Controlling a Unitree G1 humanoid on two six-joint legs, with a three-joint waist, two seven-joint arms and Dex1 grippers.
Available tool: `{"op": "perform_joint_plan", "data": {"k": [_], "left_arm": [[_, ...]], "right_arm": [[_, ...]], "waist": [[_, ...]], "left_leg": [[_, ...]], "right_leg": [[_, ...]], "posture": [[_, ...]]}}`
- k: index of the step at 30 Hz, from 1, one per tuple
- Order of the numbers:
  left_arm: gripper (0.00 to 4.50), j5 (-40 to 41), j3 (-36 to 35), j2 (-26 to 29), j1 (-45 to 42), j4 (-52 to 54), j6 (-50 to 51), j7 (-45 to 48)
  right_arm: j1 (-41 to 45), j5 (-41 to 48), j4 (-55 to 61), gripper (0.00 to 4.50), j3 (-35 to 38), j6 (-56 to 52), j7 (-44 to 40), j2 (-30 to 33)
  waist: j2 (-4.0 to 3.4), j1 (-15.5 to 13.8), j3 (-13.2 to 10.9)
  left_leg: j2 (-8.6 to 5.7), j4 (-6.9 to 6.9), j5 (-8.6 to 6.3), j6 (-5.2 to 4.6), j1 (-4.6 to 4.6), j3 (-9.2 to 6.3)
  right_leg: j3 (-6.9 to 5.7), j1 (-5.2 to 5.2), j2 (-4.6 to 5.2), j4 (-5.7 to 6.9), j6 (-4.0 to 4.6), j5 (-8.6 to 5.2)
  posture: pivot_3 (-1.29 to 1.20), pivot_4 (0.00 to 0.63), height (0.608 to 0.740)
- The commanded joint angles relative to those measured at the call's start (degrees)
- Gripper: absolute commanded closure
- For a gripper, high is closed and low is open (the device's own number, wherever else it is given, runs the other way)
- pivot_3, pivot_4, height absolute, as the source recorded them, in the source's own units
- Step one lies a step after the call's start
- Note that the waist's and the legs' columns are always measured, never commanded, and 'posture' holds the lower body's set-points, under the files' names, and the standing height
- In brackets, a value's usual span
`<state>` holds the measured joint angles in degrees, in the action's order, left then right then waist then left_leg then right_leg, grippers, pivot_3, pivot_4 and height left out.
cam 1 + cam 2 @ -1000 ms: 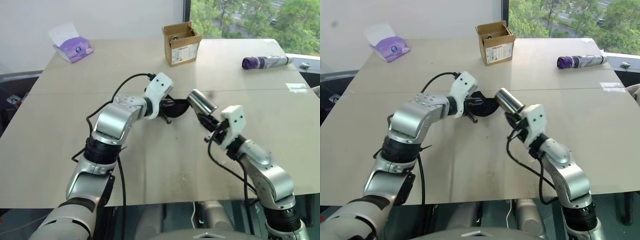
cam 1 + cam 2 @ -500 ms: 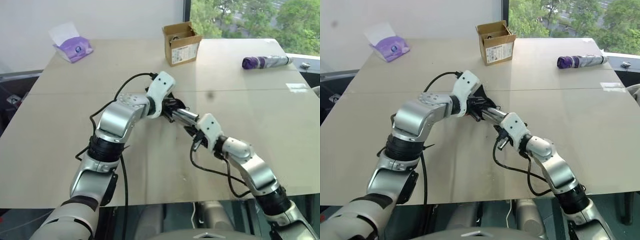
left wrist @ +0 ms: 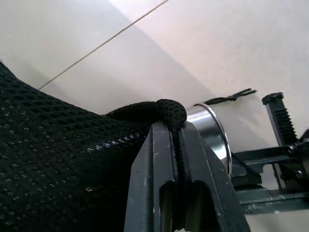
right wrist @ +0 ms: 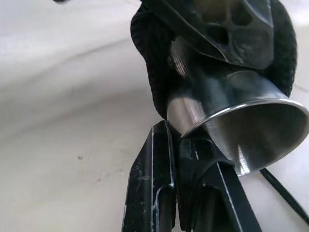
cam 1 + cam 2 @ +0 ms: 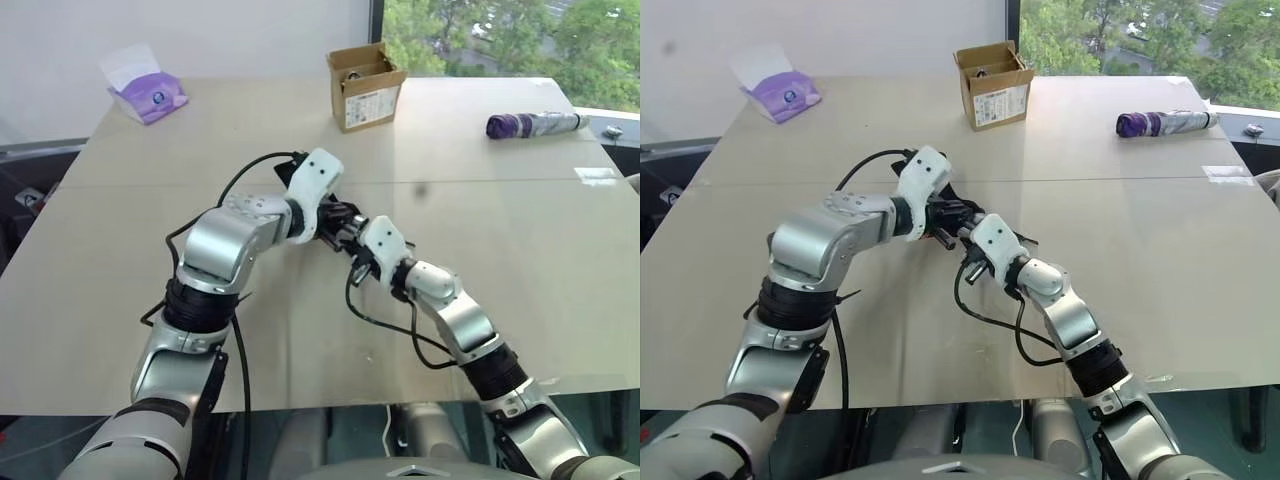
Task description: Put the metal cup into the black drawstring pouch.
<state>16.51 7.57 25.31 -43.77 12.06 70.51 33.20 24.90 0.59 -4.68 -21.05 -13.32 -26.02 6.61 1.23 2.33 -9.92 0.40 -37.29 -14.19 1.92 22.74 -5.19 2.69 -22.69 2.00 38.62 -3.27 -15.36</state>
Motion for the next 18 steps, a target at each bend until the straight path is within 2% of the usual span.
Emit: {"op": "perform_joint_plan", "data": {"k": [1,5,10,18], "left_arm": [[4.50,3.81,-3.23,-2.09,0.25,0.92,4.86,-0.03],[4.50,7.46,-11.54,-4.81,0.67,1.26,13.25,-1.42],[4.50,9.29,-16.25,-3.33,2.36,2.38,15.71,-2.15],[4.50,10.95,-20.66,-8.50,0.25,0.35,15.80,-5.89]], "right_arm": [[4.88,-3.02,-1.61,4.44,-0.63,5.53,0.15,-0.49],[7.90,-3.45,-5.62,4.44,0.51,8.26,1.34,-2.94],[4.77,3.12,-2.54,4.44,6.09,4.09,0.56,-5.15],[5.92,-1.22,-2.94,4.44,1.21,8.35,-3.28,-2.88]], "waist": [[0.00,0.08,0.00],[0.01,0.34,0.00],[0.01,0.29,0.01],[0.04,0.04,0.02]], "left_leg": [[0.00,0.00,0.00,0.00,0.00,0.01],[0.02,-0.02,0.00,0.00,-0.07,-0.02],[0.04,0.01,0.02,0.05,-0.06,-0.02],[-0.06,-0.03,0.03,0.05,-0.03,-0.04]], "right_leg": [[0.00,0.00,0.00,0.01,0.00,0.00],[0.00,-0.01,-0.02,0.15,0.00,0.00],[0.01,-0.03,-0.03,0.13,0.01,0.00],[-0.01,-0.02,0.07,0.16,-0.01,0.01]], "posture": [[0.00,0.150,0.740],[0.00,0.150,0.740],[0.00,0.150,0.740],[0.00,0.150,0.740]]}}
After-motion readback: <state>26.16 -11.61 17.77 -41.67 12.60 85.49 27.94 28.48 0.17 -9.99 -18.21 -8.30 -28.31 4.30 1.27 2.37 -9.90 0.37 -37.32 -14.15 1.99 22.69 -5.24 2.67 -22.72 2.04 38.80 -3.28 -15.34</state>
